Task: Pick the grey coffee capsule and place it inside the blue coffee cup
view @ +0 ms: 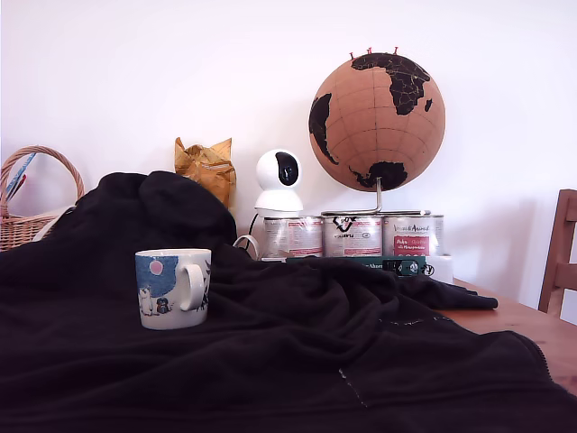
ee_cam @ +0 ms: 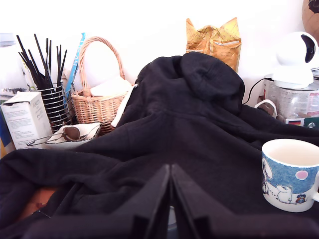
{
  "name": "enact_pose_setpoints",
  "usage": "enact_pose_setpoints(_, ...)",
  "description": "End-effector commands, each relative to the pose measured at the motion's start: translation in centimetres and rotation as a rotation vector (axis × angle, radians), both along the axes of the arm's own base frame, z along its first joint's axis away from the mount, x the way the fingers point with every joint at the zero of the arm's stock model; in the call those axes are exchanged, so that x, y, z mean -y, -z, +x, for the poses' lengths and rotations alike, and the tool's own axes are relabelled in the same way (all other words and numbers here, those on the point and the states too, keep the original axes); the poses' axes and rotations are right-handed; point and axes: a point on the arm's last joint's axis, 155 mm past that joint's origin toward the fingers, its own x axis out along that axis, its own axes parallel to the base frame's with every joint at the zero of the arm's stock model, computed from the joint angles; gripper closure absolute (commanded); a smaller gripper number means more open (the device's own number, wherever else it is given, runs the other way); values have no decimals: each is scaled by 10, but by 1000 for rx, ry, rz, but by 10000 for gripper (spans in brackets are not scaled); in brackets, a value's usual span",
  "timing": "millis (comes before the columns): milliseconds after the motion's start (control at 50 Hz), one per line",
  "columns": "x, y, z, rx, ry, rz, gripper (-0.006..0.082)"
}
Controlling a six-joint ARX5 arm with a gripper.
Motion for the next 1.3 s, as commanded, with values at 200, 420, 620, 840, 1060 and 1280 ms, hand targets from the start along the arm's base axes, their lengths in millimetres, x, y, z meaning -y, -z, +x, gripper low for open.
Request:
enact_pose_setpoints(200,25,-7,-5,-8,150,-134,786)
enact_pose_setpoints(420,18,-28,-5,67,122,-266,786)
enact_pose_setpoints(620,11,-1,5,-45,71,-290,786)
enact_pose_setpoints(840,5,26,22,-154,29,-292,573)
enact_pose_setpoints(1060,3,51,37,-233,24,-177,266)
enact_pose_setpoints(1280,-1,74,50,-293,7,-106,266)
